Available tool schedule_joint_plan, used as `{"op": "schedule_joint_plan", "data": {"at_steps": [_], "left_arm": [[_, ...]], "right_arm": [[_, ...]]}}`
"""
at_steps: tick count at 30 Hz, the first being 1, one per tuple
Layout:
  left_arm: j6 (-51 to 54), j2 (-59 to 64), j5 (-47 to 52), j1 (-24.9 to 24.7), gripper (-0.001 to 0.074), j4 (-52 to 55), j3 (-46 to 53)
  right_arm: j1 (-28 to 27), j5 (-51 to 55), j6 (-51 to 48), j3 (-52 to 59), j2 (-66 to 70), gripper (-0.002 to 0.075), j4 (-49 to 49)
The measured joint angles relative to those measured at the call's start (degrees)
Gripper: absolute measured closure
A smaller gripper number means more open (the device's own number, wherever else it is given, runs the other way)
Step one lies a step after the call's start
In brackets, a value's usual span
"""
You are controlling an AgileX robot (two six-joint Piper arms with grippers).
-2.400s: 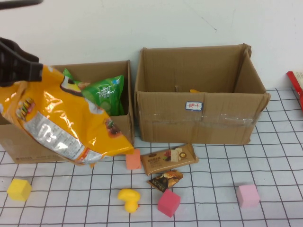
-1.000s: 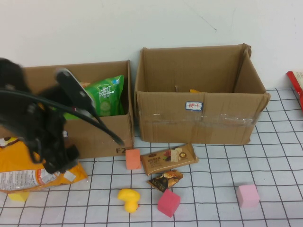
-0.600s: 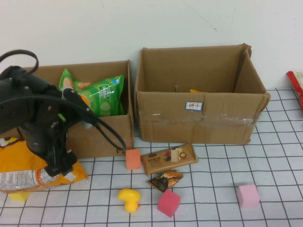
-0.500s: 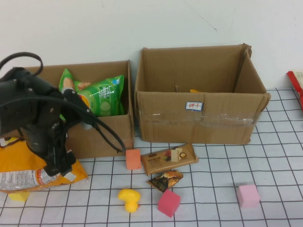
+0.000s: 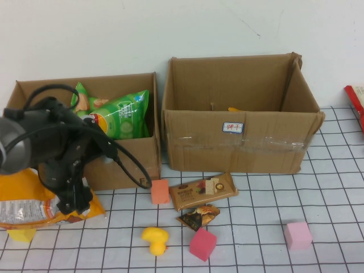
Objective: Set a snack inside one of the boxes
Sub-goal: Place the potato chip in the potato chip box
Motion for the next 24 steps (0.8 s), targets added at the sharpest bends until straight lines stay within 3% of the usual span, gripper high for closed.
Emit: {"op": "schedule_joint_plan", "data": {"at_steps": [9, 12, 16, 17, 24], "left_arm": [[-4.53, 3.76, -0.47, 0.0, 0.0097, 3.95, -0.2], [-6.95, 4.5, -0.09, -0.04, 0.0226, 5.09, -0.34], [-8.42, 4.64, 0.67, -0.04, 0.0514, 5.19, -0.54], [-8.42, 4.64, 0.99, -0.04, 0.0547, 5.19, -0.54], [-8.42, 3.27, 3.51, -0.83, 0.0553, 3.98, -0.54]], "right_arm": [[0.0, 0.0, -0.28, 0.0, 0.0, 0.0727, 0.0], [0.0, 0.0, -0.28, 0.0, 0.0, 0.0727, 0.0], [0.0, 0.0, -0.28, 0.0, 0.0, 0.0727, 0.0], [0.0, 0.0, -0.28, 0.0, 0.0, 0.0727, 0.0], [0.0, 0.0, -0.28, 0.0, 0.0, 0.0727, 0.0]]}}
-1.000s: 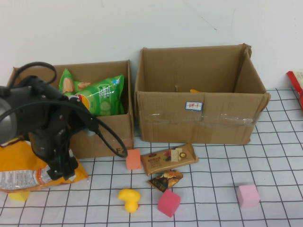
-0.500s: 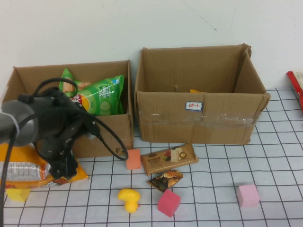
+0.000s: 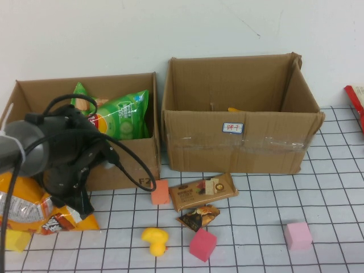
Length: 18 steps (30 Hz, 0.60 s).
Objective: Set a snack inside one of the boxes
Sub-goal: Place the potato chip in the potato chip box
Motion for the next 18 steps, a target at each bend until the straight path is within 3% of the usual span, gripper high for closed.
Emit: {"op": "schedule_joint_plan", "data": {"at_steps": [3, 12, 18], "left_arm": [[0.0, -3.11, 1.8, -1.15, 0.0624, -2.27, 0.36], [0.0, -19.91, 9.34, -9.18, 0.0629, -5.16, 0.39], [-3.1, -27.73, 9.5, -14.23, 0.0632, 0.1, -4.47]], "right_arm": [[0.0, 0.0, 0.0, 0.0, 0.0, 0.0727, 0.0], [0.0, 0.0, -0.87, 0.0, 0.0, 0.0727, 0.4], [0.0, 0.0, -1.47, 0.0, 0.0, 0.0727, 1.34]]}}
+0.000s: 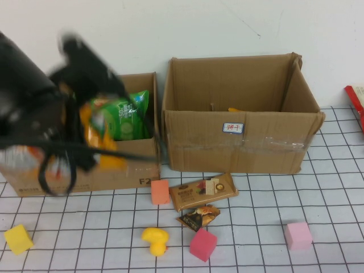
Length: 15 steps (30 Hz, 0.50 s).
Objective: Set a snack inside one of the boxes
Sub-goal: Place the potato chip in the potato chip box
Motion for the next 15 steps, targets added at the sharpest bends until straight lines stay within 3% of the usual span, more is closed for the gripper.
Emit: {"op": "schedule_joint_plan", "data": {"at_steps": [7, 15], "left_arm": [[-8.73, 0.91, -14.1, 2.03, 0.0632, 10.2, -4.5], [-16.49, 12.4, -22.41, 10.34, 0.0632, 12.5, -7.33]], "right_arm": [[0.0, 0.0, -0.04, 0.0, 0.0, 0.0727, 0.14], [0.0, 0.11, -0.13, 0.0, 0.0, 0.0727, 0.14]]}}
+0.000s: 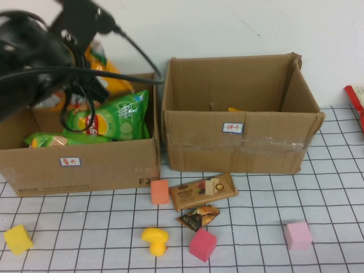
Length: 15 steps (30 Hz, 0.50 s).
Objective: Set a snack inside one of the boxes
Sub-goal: Place the potato chip in the potato chip box
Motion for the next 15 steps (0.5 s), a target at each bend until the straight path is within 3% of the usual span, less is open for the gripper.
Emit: {"op": "schedule_joint_plan", "data": {"at_steps": [7, 10, 15], "left_arm": [[-0.14, 9.71, -4.16, 2.47, 0.061, 0.02, -0.86], [-0.14, 12.35, -7.22, 2.47, 0.0494, 0.02, -0.99], [-1.42, 15.07, -6.94, 2.47, 0.0229, 0.98, -1.25]], "right_arm": [[0.0, 0.08, -0.12, 0.0, 0.0, 0.0727, 0.0], [0.0, 0.08, -0.29, 0.0, 0.0, 0.0727, 0.0], [0.0, 0.08, -0.44, 0.0, 0.0, 0.0727, 0.0]]}}
